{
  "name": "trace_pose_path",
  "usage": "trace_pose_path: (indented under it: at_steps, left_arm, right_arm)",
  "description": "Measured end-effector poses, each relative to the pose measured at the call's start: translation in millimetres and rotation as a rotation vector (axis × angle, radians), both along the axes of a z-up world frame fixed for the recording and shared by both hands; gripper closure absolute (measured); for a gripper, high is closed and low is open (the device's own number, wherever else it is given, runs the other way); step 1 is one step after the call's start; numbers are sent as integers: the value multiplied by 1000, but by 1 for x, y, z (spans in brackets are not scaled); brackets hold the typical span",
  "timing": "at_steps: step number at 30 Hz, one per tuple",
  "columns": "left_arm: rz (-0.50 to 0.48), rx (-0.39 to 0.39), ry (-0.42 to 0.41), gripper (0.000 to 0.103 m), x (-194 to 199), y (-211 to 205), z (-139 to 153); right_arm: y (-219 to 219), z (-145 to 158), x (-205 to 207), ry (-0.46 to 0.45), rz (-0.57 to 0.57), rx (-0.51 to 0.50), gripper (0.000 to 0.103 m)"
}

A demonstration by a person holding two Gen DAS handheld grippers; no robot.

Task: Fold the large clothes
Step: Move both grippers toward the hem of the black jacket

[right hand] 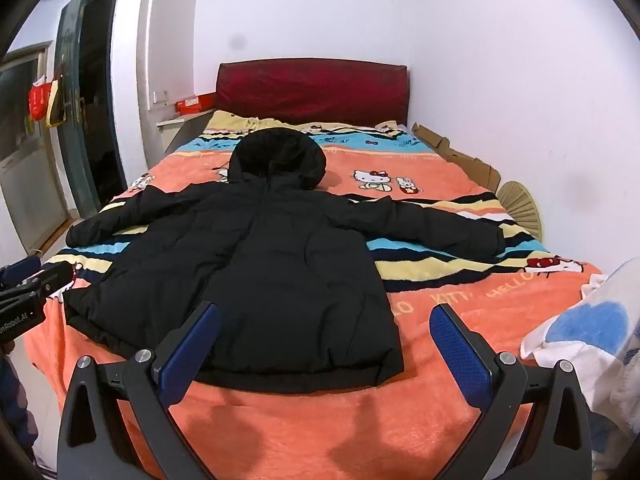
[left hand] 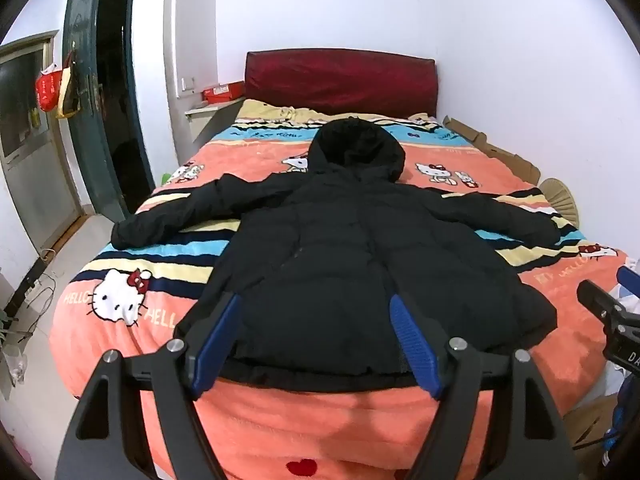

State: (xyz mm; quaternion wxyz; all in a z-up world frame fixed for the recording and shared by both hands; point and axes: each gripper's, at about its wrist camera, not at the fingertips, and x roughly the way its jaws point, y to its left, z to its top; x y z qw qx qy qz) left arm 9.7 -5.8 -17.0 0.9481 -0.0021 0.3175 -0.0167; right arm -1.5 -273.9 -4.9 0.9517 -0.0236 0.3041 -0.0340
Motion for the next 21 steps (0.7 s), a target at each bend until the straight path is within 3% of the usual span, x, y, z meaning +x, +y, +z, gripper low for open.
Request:
trace_pose_path:
  at_steps: [21]
  left_arm:
    - [7, -8, -6, 28, 9, 5, -11]
  right_arm:
    - [-5, -12, 10, 34, -1, 2, 1]
